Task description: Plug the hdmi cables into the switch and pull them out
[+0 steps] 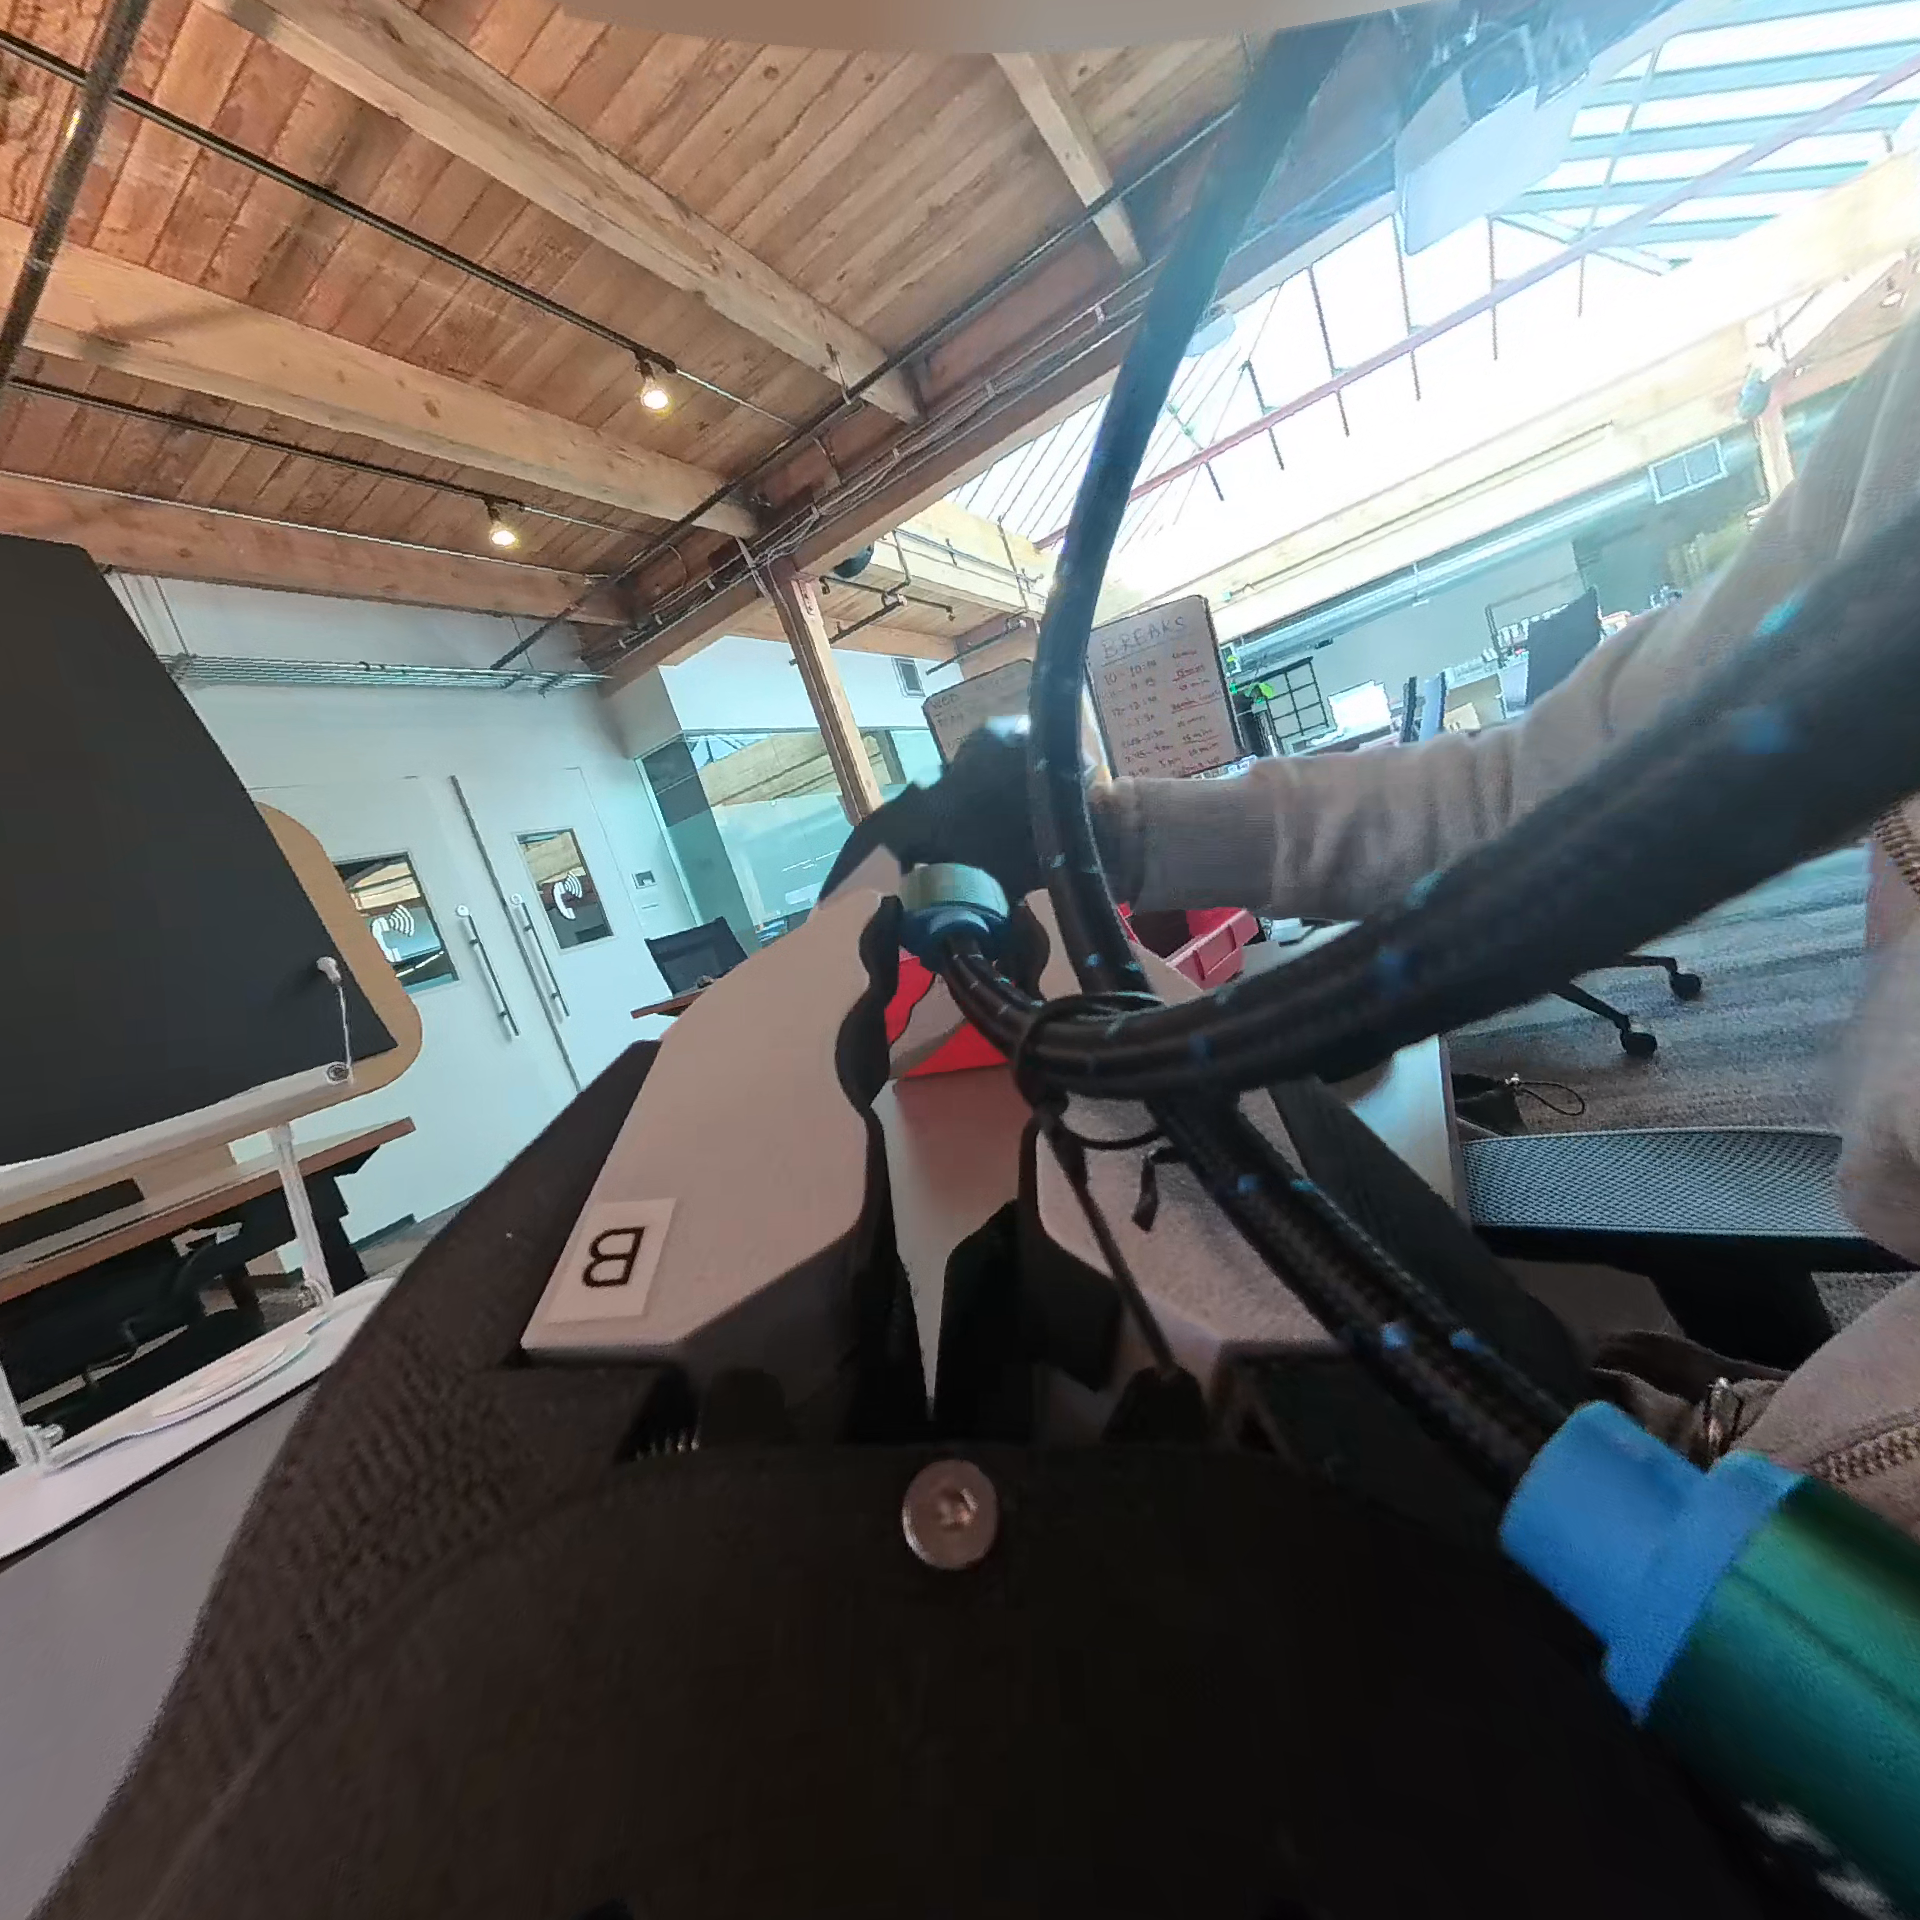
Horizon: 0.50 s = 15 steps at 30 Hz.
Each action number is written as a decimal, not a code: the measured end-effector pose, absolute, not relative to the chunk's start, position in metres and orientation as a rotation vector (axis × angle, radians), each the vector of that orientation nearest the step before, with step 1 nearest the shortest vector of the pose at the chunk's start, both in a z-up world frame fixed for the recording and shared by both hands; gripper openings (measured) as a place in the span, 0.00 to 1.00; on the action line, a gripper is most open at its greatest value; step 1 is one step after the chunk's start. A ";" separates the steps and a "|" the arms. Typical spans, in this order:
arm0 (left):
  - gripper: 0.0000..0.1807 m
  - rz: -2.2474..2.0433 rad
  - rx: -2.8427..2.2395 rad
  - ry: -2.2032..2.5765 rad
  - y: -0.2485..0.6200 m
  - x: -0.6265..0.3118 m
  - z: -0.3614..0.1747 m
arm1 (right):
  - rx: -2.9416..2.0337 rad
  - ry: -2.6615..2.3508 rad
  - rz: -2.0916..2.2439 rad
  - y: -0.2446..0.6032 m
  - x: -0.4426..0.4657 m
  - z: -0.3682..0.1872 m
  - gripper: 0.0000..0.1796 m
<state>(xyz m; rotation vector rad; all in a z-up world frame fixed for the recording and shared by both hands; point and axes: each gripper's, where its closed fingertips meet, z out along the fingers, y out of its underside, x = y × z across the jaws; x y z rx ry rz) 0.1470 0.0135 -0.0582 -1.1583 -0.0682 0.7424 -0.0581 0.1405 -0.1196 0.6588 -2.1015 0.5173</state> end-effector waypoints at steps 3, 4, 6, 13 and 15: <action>0.11 0.734 -1.160 -0.068 0.014 0.147 -0.059 | 0.832 -2.107 0.382 0.133 -0.079 -0.143 0.27; 0.12 0.735 -1.165 -0.066 0.014 0.147 -0.059 | 0.883 -2.094 0.340 0.129 -0.085 -0.147 0.28; 0.12 0.737 -1.176 -0.060 0.016 0.147 -0.060 | 0.968 -2.081 0.289 0.119 -0.095 -0.153 0.29; 0.12 0.733 -1.175 -0.049 0.017 0.148 -0.061 | 1.137 -2.195 0.171 0.088 -0.113 -0.170 0.41; 0.12 0.733 -1.179 -0.049 0.017 0.148 -0.061 | 1.165 -2.250 0.114 0.086 -0.117 -0.181 0.42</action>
